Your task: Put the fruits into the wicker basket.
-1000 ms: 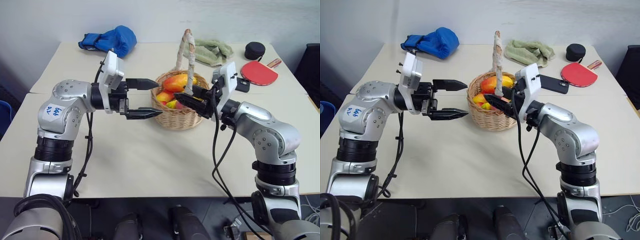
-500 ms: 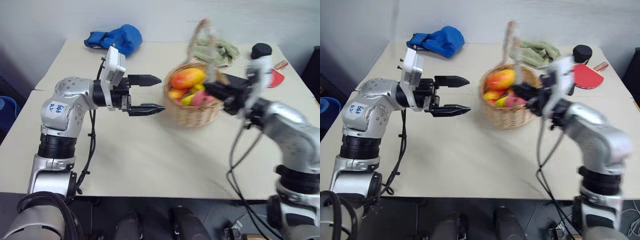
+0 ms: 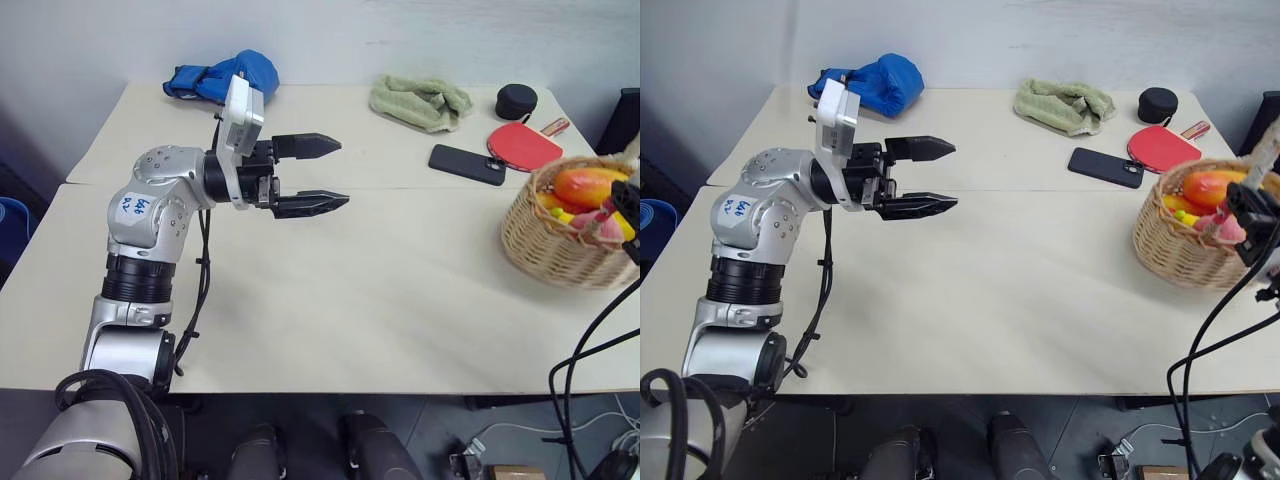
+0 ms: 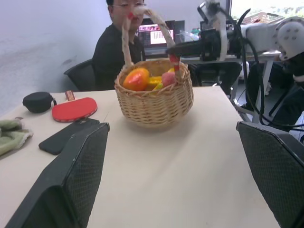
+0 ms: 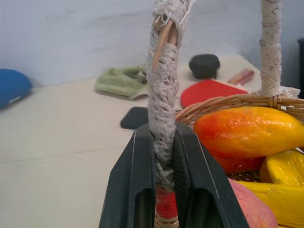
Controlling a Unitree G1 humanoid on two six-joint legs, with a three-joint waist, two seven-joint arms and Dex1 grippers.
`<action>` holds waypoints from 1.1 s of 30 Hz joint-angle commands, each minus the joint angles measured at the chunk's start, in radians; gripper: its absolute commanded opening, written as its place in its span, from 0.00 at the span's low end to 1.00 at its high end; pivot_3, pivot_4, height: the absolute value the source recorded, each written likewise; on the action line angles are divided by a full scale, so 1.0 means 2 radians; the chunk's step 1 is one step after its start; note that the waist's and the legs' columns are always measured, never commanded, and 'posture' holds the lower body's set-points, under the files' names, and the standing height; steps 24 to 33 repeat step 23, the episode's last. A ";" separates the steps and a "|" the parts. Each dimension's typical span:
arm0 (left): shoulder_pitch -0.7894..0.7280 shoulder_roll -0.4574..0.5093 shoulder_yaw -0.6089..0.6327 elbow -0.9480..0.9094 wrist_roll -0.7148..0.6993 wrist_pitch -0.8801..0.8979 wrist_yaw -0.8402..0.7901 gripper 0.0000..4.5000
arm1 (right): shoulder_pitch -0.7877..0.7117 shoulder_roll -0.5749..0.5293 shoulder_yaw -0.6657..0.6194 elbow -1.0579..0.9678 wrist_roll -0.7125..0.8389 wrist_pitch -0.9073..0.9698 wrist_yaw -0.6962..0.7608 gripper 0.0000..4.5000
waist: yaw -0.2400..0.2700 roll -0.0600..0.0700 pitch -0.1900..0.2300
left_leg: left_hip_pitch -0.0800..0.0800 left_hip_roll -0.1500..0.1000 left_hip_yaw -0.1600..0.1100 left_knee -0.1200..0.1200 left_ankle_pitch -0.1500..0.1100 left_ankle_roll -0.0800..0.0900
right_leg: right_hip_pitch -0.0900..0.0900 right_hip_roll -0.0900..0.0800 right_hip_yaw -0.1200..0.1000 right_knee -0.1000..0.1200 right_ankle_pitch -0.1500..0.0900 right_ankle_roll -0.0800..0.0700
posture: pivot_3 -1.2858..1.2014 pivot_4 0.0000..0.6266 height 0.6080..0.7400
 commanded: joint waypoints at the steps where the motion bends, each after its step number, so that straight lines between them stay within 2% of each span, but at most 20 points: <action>1: -0.017 0.001 0.004 0.003 0.004 -0.011 -0.007 1.00 | 0.028 0.005 -0.033 -0.024 0.013 -0.013 -0.017 0.24 | 0.002 0.000 0.000 | 0.000 0.000 0.000 0.000 0.000 0.000 | 0.000 0.000 0.000 0.000 0.000 0.000 | 0.52 0.24 1.00; 6: -0.019 0.001 0.003 0.007 0.004 -0.007 -0.018 1.00 | 0.102 -0.016 -0.050 -0.072 0.023 -0.005 -0.001 0.59 | 0.004 0.000 0.000 | 0.000 0.000 0.000 0.000 0.000 0.000 | 0.001 0.000 0.000 -0.001 0.000 0.000 | 0.52 0.24 1.00; 9: -0.018 0.006 0.004 0.013 0.006 -0.008 -0.025 1.00 | 0.204 -0.051 -0.124 -0.114 0.065 0.025 0.059 0.83 | 0.007 0.000 0.000 | 0.000 0.000 -0.001 -0.001 0.000 0.000 | 0.001 0.000 0.000 -0.001 0.000 0.000 | 0.52 0.24 1.00; 11: -0.017 0.013 0.005 0.016 0.007 -0.007 -0.031 1.00 | 0.278 -0.080 -0.191 -0.123 0.102 0.044 0.127 0.99 | 0.009 0.000 0.000 | 0.000 0.000 -0.001 -0.002 0.000 0.000 | 0.001 0.000 0.000 -0.002 0.000 0.000 | 0.52 0.24 1.00; 13: -0.015 0.020 0.006 0.018 0.006 -0.004 -0.038 1.00 | 0.354 -0.108 -0.273 -0.106 0.131 0.053 0.209 0.99 | 0.009 0.000 0.000 | 0.002 0.000 0.000 -0.005 0.000 0.000 | 0.003 0.000 0.000 -0.005 0.000 0.000 | 0.52 0.24 1.00; 15: -0.013 0.029 0.009 0.020 0.003 0.000 -0.046 1.00 | 0.427 -0.142 -0.357 -0.052 0.122 0.043 0.296 0.99 | 0.005 0.000 0.000 | 0.004 -0.001 0.000 -0.006 0.000 0.000 | 0.005 0.000 0.000 -0.007 0.000 0.000 | 0.52 0.24 1.00; 19: -0.014 0.039 0.016 0.025 -0.002 0.006 -0.056 1.00 | 0.509 -0.190 -0.431 0.059 0.080 0.011 0.379 0.99 | 0.001 -0.004 0.002 | 0.011 -0.001 -0.001 -0.008 -0.001 0.001 | 0.013 0.001 0.000 -0.010 0.000 0.000 | 0.52 0.24 1.00; 21: -0.016 0.044 0.021 0.032 -0.003 0.006 -0.061 1.00 | 0.536 -0.221 -0.463 0.124 0.063 0.000 0.411 0.99 | 0.001 -0.005 0.002 | 0.012 -0.001 -0.001 -0.008 -0.002 0.003 | 0.014 0.000 0.000 -0.011 0.000 0.000 | 0.52 0.24 1.00; 23: -0.015 0.046 0.022 0.033 -0.003 0.004 -0.065 1.00 | 0.538 -0.233 -0.467 0.151 0.060 -0.003 0.424 0.99 | 0.001 -0.005 0.002 | 0.012 -0.001 -0.001 -0.009 -0.003 0.003 | 0.015 0.000 0.000 -0.012 0.000 0.000 | 0.52 0.24 1.00; 33: -0.015 0.046 0.022 0.033 -0.003 0.004 -0.065 1.00 | 0.538 -0.233 -0.467 0.151 0.060 -0.003 0.424 0.99 | 0.001 -0.005 0.002 | 0.012 -0.001 -0.001 -0.009 -0.003 0.003 | 0.015 0.000 0.000 -0.012 0.000 0.000 | 0.52 0.24 1.00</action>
